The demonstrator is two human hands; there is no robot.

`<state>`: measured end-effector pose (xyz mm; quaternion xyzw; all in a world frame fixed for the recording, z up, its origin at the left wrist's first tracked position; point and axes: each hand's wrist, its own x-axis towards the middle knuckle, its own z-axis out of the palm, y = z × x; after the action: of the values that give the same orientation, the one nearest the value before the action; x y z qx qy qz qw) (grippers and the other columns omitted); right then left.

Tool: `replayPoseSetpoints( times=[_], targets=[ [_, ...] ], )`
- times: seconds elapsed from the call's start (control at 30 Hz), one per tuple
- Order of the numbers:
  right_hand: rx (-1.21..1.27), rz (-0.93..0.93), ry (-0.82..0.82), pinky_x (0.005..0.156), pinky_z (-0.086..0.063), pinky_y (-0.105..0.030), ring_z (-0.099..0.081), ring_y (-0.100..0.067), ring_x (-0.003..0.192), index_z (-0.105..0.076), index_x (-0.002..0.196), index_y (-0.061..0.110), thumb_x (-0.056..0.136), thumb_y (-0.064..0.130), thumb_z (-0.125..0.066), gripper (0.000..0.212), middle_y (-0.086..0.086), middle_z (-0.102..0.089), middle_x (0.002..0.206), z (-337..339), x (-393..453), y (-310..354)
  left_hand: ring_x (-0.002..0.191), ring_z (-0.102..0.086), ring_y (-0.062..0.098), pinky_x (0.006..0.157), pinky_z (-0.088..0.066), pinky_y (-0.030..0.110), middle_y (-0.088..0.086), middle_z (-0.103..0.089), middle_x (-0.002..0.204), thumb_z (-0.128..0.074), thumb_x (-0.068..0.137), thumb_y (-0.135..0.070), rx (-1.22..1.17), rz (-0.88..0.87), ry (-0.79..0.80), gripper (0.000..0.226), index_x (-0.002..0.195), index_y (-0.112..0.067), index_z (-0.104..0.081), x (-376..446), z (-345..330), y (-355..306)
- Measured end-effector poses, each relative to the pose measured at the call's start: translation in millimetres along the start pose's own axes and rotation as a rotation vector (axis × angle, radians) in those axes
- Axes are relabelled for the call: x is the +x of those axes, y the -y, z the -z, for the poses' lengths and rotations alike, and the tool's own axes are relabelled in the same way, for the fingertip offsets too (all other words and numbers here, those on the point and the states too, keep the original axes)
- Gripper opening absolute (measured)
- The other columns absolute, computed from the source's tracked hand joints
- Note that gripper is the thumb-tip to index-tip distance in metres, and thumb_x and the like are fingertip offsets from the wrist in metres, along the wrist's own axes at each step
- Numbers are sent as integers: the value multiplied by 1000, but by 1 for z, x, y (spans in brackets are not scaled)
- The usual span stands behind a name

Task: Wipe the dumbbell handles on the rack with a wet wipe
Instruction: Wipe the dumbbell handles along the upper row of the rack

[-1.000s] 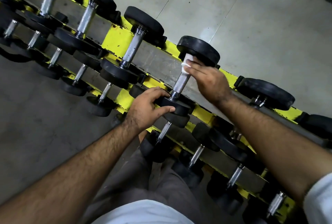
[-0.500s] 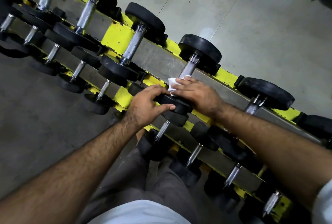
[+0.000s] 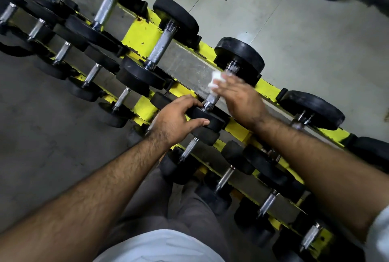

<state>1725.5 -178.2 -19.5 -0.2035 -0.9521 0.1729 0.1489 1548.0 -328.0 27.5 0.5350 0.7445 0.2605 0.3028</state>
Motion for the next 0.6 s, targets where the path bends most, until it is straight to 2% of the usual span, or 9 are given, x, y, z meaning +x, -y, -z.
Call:
replayPoseSetpoints(
  times=[0.1,0.13,0.23,0.27,0.37,0.4,0.5,0.53,0.6],
  targets=[
    [24,249,153,109,-43,-47,-58,-26,127,-67,127,12,91,11,-55,38,-8,-65,133,0,-4,14,98,-58,7,84,-50,34,-13,-62,105,-79,74,-53,16,-5,33,46,108,-25,-67,1,-3,1],
    [2,224,135,108,-45,-46,-59,-25,125,-67,126,12,91,8,-53,39,-8,-65,132,4,1,6,95,-59,8,83,-51,34,-15,-61,106,-77,73,-57,30,1,33,48,108,-27,-66,1,-4,1],
    [-28,-55,35,110,-44,-48,-59,-24,126,-68,124,13,90,-4,-54,40,-8,-66,130,11,12,-6,98,-60,8,86,-50,31,-15,-60,111,-77,73,-58,41,22,16,50,111,-27,-66,0,-6,2],
    [-52,-48,74,112,-41,-47,-58,-25,126,-68,125,14,91,1,-58,38,-8,-66,130,10,13,2,101,-59,7,87,-50,30,-14,-61,111,-78,73,-56,47,21,10,50,112,-26,-66,0,-5,-1],
    [-38,200,311,106,-43,-41,-62,-26,117,-69,124,18,91,25,-60,35,-4,-71,121,8,11,22,103,-57,7,87,-50,30,-12,-61,111,-79,73,-52,63,18,17,51,113,-24,-65,-1,-6,-5],
    [-54,193,330,104,-46,-42,-63,-25,115,-69,123,19,91,23,-60,33,-4,-71,120,13,16,18,101,-57,8,85,-49,30,-12,-60,110,-79,73,-53,62,29,17,51,113,-24,-63,-1,-6,-6],
    [-129,-91,168,105,-46,-42,-63,-25,116,-73,115,17,86,1,-59,36,-5,-71,120,22,26,1,99,-57,9,82,-47,26,-11,-59,113,-77,75,-55,67,39,18,54,115,-23,-61,-3,-10,-6],
    [-153,-139,155,106,-45,-42,-62,-25,118,-74,115,16,85,0,-57,37,-6,-71,120,22,26,5,100,-58,10,82,-48,27,-10,-59,113,-77,75,-55,72,37,11,54,115,-22,-60,-3,-11,-7],
    [-144,1,292,107,-43,-43,-61,-24,118,-73,117,18,88,14,-57,33,-4,-71,120,18,23,28,101,-59,13,82,-51,32,-8,-58,112,-76,75,-56,88,25,2,54,114,-21,-60,-4,-12,-8]
  ],
)
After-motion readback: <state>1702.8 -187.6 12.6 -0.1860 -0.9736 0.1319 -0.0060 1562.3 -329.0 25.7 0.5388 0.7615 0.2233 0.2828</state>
